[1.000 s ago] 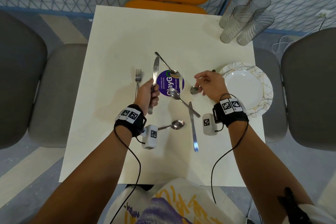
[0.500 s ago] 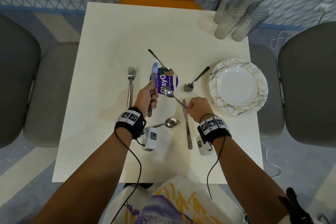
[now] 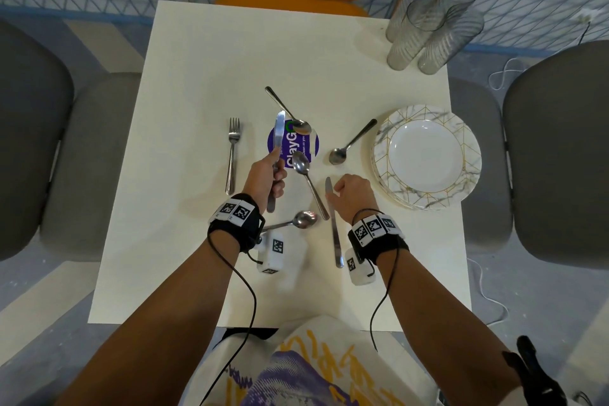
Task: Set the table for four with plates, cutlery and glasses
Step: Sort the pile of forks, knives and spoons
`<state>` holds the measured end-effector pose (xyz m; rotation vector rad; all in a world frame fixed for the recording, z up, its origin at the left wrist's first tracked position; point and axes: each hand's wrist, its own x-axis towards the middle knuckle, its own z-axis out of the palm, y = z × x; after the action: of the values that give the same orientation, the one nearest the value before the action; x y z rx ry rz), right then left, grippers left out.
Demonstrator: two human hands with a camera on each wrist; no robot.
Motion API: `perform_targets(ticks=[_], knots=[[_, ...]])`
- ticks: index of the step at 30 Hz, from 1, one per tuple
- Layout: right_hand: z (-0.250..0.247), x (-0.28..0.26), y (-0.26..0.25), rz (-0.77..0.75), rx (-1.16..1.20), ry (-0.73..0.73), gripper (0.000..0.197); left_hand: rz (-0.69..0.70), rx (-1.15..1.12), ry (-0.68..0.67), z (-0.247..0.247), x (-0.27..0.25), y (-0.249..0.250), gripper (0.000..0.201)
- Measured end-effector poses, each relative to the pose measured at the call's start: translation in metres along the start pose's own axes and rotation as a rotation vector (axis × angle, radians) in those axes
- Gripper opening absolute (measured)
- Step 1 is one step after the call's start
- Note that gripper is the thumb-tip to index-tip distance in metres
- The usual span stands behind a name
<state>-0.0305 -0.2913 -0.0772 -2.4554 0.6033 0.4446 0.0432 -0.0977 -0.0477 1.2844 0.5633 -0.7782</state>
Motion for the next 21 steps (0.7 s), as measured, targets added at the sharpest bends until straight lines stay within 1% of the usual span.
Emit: perform_targets(ticks=[1,7,10,12,14,16,17,18,21], knots=[[-0.001,-0.001,0.001,-0.001,0.002,0.016,0.028,-0.002,-0.004,-0.001,0.0,0.0,-0.001,0.042],[0.009,0.001,-0.002,0.075,0.006,-0.011,0.03,0.006,-0.007,-0.013,0.001,0.002,-0.009,0.032],[0.015,0.001,-0.008,0.134,0.005,0.014,0.043,0.016,0.025,-0.004,0.0,0.002,-0.013,0.03],[0.015,0.0,-0.012,0.171,0.023,0.021,0.047,0.029,0.058,0.003,0.0,0.002,-0.015,0.03],[0.014,-0.001,-0.015,0.188,0.033,0.007,0.044,0.043,0.08,0.01,0.0,0.001,-0.017,0.029],[0.015,0.002,-0.013,0.206,0.018,-0.031,0.034,0.057,0.1,0.016,0.0,0.0,-0.016,0.028],[0.015,0.003,-0.012,0.207,0.01,-0.042,0.031,0.062,0.111,0.018,0.001,-0.001,-0.016,0.027],[0.015,0.004,-0.011,0.192,-0.001,-0.044,0.032,0.067,0.123,0.018,0.0,-0.002,-0.015,0.027],[0.013,0.006,-0.008,0.166,-0.011,-0.036,0.041,0.077,0.157,0.017,-0.001,-0.003,-0.014,0.027]])
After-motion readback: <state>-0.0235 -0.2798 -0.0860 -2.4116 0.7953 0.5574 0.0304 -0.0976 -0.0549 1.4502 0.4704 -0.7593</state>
